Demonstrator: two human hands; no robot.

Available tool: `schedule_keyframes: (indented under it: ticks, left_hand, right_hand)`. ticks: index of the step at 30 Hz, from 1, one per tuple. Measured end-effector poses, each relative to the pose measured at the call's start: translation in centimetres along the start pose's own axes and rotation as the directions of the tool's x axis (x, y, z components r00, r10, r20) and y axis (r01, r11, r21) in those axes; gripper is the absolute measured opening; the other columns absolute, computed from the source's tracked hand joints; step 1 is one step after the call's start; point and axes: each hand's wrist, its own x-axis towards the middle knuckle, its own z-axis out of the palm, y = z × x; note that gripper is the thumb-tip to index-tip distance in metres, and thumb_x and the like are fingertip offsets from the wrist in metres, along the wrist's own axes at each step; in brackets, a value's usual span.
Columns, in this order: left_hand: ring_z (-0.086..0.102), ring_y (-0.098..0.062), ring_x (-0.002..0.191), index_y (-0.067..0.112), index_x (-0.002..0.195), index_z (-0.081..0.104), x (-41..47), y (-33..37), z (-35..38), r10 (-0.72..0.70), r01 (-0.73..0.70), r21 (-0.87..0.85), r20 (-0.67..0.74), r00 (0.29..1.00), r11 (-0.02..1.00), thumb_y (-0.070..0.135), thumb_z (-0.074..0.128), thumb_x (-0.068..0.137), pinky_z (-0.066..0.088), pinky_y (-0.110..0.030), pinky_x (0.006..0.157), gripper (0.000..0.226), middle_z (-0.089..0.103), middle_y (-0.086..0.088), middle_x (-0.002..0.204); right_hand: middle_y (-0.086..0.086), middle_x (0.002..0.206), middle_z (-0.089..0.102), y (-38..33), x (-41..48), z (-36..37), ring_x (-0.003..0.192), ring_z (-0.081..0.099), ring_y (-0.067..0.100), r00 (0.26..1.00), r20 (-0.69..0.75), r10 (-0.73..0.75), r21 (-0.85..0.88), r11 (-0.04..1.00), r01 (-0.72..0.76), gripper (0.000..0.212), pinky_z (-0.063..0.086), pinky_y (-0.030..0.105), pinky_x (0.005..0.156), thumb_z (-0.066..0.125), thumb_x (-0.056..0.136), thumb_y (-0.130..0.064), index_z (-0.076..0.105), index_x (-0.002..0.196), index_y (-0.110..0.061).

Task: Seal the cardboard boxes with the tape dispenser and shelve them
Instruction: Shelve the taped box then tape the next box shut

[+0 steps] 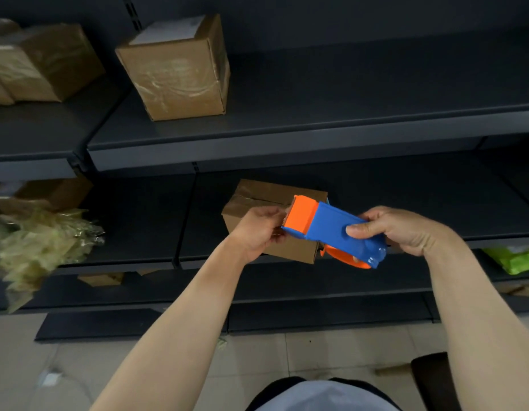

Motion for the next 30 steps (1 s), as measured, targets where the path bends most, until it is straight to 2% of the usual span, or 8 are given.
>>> schedule_keyframes:
  ticks: [5,7,9,12,17,21,25,30]
  left_hand:
    - [0.047,-0.011,0.049,0.009,0.073,0.06,1.7,2.1,-0.3,0.014,-0.018,-0.019,-0.224,0.975,1.0,0.006,0.052,0.094,0.036,-0.016,0.039,0.023,0.058,-0.001,0.054]
    - [0.045,-0.009,0.05,0.008,0.076,0.06,2.2,3.3,-2.9,-0.031,0.001,-0.088,-0.341,0.94,0.996,0.013,0.058,0.093,0.035,-0.014,0.038,0.018,0.056,0.001,0.058]
    - [0.046,-0.006,0.049,0.006,0.079,0.063,2.3,4.0,-5.9,-0.051,0.029,-0.061,-0.416,0.908,0.998,0.021,0.065,0.088,0.037,-0.015,0.039,0.018,0.054,0.001,0.06]
    - [0.048,-0.005,0.047,0.009,0.074,0.066,3.1,4.1,-6.9,0.007,0.073,0.145,-0.489,0.872,0.987,0.031,0.074,0.079,0.039,-0.016,0.041,0.024,0.058,0.004,0.058]
    - [0.061,-0.009,0.066,0.016,0.072,0.07,4.8,3.0,-5.8,0.141,0.121,0.416,-0.544,0.827,0.901,0.038,0.073,0.08,0.045,-0.022,0.06,0.023,0.068,0.001,0.07]
    - [0.06,-0.007,0.064,0.014,0.068,0.069,5.4,2.2,-4.8,0.21,0.134,0.484,-0.591,0.779,0.865,0.04,0.071,0.081,0.039,-0.019,0.054,0.028,0.066,0.003,0.066]
    - [0.06,-0.006,0.063,0.014,0.069,0.069,5.5,2.0,-5.5,0.221,0.145,0.462,-0.647,0.73,0.875,0.039,0.072,0.081,0.039,-0.018,0.052,0.027,0.066,0.003,0.066]
    - [0.06,-0.01,0.065,0.014,0.064,0.067,5.8,2.2,-6.7,0.229,0.183,0.481,-0.675,0.702,0.857,0.039,0.073,0.08,0.039,-0.02,0.054,0.03,0.065,0.001,0.067]
  right_hand:
    - [0.003,0.068,0.073,-2.0,0.3,-0.8,0.061,0.066,0.015,0.954,-0.27,-0.132,-0.146,0.985,0.095,0.051,0.046,0.027,0.062,0.078,0.043,-0.07,0.077,0.068,-0.026]
    - [-0.001,0.062,0.071,-2.2,-0.2,-2.9,0.057,0.065,0.016,0.922,-0.362,-0.136,-0.251,0.967,0.044,0.063,0.044,0.028,0.06,0.07,0.035,-0.082,0.075,0.07,-0.03]
    - [0.0,0.059,0.07,-1.9,-0.8,-4.7,0.061,0.065,0.021,0.9,-0.422,-0.114,-0.312,0.95,-0.026,0.077,0.043,0.029,0.059,0.067,0.029,-0.087,0.074,0.07,-0.022]
    - [0.003,0.062,0.07,-1.7,-0.7,-5.5,0.068,0.067,0.027,0.905,-0.416,-0.084,-0.33,0.942,-0.064,0.078,0.045,0.031,0.063,0.065,0.03,-0.081,0.073,0.072,-0.016]
    - [0.003,0.07,0.072,-1.5,0.4,-6.4,0.073,0.067,0.024,0.92,-0.39,-0.027,-0.319,0.942,-0.107,0.076,0.049,0.032,0.067,0.065,0.029,-0.079,0.073,0.076,-0.021]
    - [0.006,0.072,0.073,-0.8,1.1,-6.9,0.073,0.069,0.026,0.933,-0.361,-0.003,-0.326,0.938,-0.123,0.078,0.052,0.036,0.076,0.065,0.029,-0.079,0.073,0.077,-0.017]
    - [0.007,0.068,0.071,-1.0,1.9,-6.5,0.068,0.067,0.026,0.941,-0.338,-0.02,-0.36,0.926,-0.109,0.082,0.047,0.031,0.063,0.062,0.032,-0.08,0.072,0.076,-0.011]
    - [0.007,0.071,0.07,-1.9,3.1,-5.3,0.067,0.065,0.024,0.95,-0.311,-0.018,-0.373,0.922,-0.104,0.073,0.045,0.03,0.06,0.062,0.043,-0.076,0.069,0.078,-0.012]
